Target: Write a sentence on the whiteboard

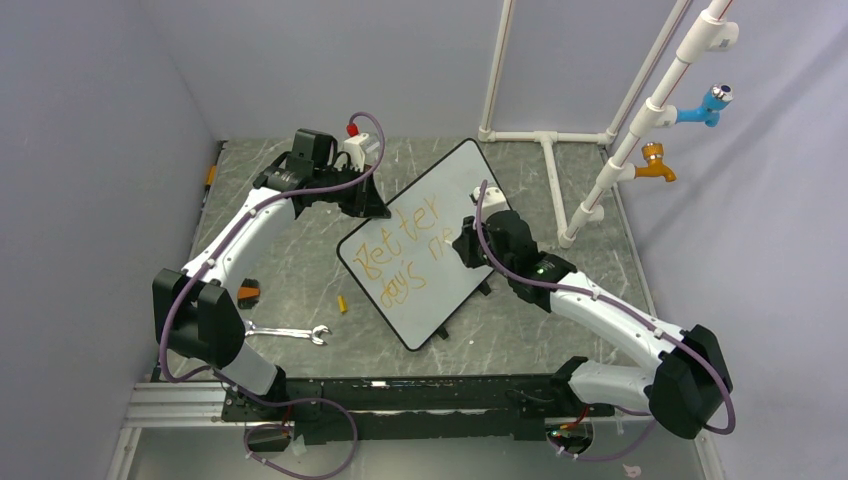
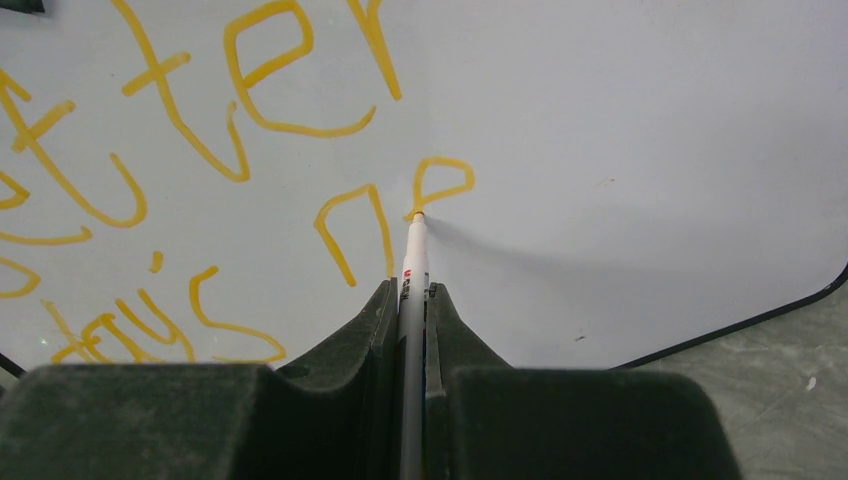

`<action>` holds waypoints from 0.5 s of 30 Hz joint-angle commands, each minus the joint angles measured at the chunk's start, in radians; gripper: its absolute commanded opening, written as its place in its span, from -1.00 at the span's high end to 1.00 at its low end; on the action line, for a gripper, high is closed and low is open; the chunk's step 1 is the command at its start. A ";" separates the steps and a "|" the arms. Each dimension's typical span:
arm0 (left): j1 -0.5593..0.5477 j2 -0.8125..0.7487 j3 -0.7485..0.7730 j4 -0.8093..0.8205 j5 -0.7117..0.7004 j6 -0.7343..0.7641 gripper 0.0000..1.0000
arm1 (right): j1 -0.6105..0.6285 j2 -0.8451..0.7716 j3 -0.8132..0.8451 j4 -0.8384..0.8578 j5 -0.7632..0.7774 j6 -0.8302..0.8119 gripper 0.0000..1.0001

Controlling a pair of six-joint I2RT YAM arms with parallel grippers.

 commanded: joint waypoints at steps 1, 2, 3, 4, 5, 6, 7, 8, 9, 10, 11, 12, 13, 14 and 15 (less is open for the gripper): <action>-0.034 -0.002 0.006 0.005 0.039 0.073 1.00 | 0.006 0.002 -0.030 -0.030 -0.024 0.015 1.00; -0.034 -0.002 0.006 0.004 0.041 0.073 1.00 | 0.006 0.004 -0.031 -0.038 -0.016 0.012 1.00; -0.035 -0.002 0.006 0.005 0.041 0.073 1.00 | 0.006 0.007 -0.032 -0.042 -0.004 0.007 1.00; -0.035 -0.002 0.006 0.004 0.042 0.073 1.00 | 0.007 0.009 -0.031 -0.048 0.004 0.002 1.00; -0.035 -0.002 0.006 0.004 0.041 0.073 1.00 | 0.006 0.013 -0.028 -0.058 0.019 -0.007 1.00; -0.035 -0.002 0.006 0.005 0.042 0.073 1.00 | 0.006 0.015 -0.025 -0.066 0.032 -0.012 1.00; -0.035 -0.002 0.006 0.006 0.042 0.073 1.00 | 0.005 0.019 -0.021 -0.072 0.041 -0.016 1.00; -0.035 -0.002 0.005 0.006 0.042 0.073 1.00 | 0.005 0.021 -0.015 -0.077 0.051 -0.020 1.00; -0.035 -0.003 0.005 0.006 0.041 0.074 1.00 | 0.006 0.021 -0.011 -0.083 0.061 -0.024 1.00; -0.035 -0.004 0.006 0.004 0.041 0.073 1.00 | 0.004 0.022 -0.005 -0.088 0.071 -0.026 1.00; -0.035 -0.004 0.005 0.005 0.040 0.074 1.00 | 0.005 0.023 0.001 -0.093 0.079 -0.030 1.00; -0.035 -0.004 0.006 0.005 0.040 0.074 1.00 | 0.005 0.023 0.006 -0.098 0.086 -0.033 1.00; -0.034 -0.003 0.006 0.004 0.040 0.074 1.00 | 0.004 0.023 0.011 -0.101 0.091 -0.037 1.00; -0.034 -0.004 0.005 0.004 0.040 0.074 1.00 | 0.004 0.024 0.015 -0.104 0.097 -0.040 1.00; -0.035 -0.004 0.004 0.005 0.041 0.074 1.00 | 0.005 0.024 0.021 -0.106 0.101 -0.043 1.00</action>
